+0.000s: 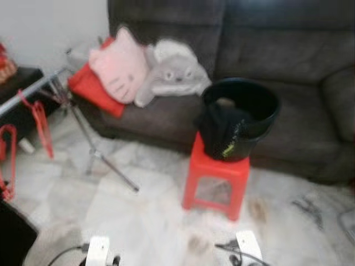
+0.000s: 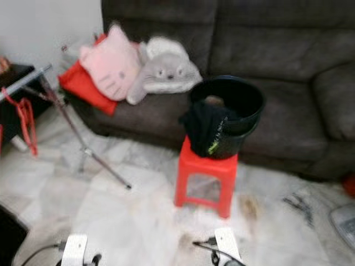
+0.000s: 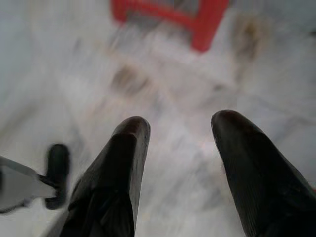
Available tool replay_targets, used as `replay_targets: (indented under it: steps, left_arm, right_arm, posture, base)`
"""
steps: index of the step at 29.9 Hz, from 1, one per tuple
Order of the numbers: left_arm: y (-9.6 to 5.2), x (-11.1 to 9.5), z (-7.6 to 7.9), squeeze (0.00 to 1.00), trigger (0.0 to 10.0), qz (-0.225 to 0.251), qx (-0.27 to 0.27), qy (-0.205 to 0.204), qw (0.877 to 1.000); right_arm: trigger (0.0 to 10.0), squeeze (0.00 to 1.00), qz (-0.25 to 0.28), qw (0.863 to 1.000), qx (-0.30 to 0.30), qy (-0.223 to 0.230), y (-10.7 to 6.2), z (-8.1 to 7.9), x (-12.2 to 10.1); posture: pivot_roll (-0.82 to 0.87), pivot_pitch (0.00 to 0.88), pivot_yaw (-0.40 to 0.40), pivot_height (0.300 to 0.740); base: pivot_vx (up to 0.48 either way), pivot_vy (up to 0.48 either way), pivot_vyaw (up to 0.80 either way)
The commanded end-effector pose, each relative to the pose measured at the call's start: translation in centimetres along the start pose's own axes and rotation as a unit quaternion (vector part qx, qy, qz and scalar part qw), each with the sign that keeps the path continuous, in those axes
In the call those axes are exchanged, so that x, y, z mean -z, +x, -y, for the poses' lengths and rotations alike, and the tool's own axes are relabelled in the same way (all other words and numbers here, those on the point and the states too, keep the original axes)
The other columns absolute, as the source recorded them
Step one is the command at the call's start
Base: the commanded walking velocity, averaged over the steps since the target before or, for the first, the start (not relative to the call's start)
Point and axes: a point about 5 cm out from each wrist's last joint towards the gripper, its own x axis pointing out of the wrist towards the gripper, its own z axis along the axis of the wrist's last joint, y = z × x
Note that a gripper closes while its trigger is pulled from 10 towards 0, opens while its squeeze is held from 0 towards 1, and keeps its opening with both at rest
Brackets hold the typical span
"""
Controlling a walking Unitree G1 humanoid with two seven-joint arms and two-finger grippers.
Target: Hang hanger
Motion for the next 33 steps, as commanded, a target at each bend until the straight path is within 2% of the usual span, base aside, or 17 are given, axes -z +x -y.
replay_targets:
  steps: [1,9,23,25,33]
  left_arm:
    - [-0.3,1.2,-0.7,0.00,10.0,-0.023,-0.007,0.006,1.000]
    - [-0.3,0.9,-0.4,0.00,10.0,-0.014,-0.003,-0.007,1.000]
    - [-0.1,0.8,-0.7,0.00,10.0,-0.022,-0.008,-0.021,1.000]
    - [-0.2,1.0,-1.0,0.00,10.0,-0.025,-0.010,-0.024,0.999]
    - [-0.2,1.0,-1.1,0.00,10.0,-0.025,-0.013,-0.028,0.999]
  right_arm:
    - [10.0,0.00,-0.023,1.000,-0.013,0.001,-0.2,-1.0,1.4]
    - [10.0,0.00,-0.019,1.000,-0.014,-0.002,-0.1,-0.9,1.2]
    - [10.0,0.00,-0.001,1.000,-0.022,-0.017,-0.1,-1.0,0.6]
    - [10.0,0.00,0.001,0.999,-0.028,-0.031,-0.1,-1.0,0.4]
    - [10.0,0.00,0.002,0.999,-0.035,-0.033,0.0,-1.1,0.3]
  posture:
    - [-0.15,0.000,0.076,0.740]
    - [-0.15,0.000,0.073,0.740]
    - [-0.15,0.000,0.071,0.740]
    - [-0.16,0.000,0.072,0.740]
    - [-0.16,0.000,0.072,0.740]
  base:
    - [0.000,0.000,-0.66]
    - [0.000,0.000,-0.64]
    - [0.000,0.000,0.00]
    - [0.244,0.000,0.00]
    - [0.261,0.000,0.00]
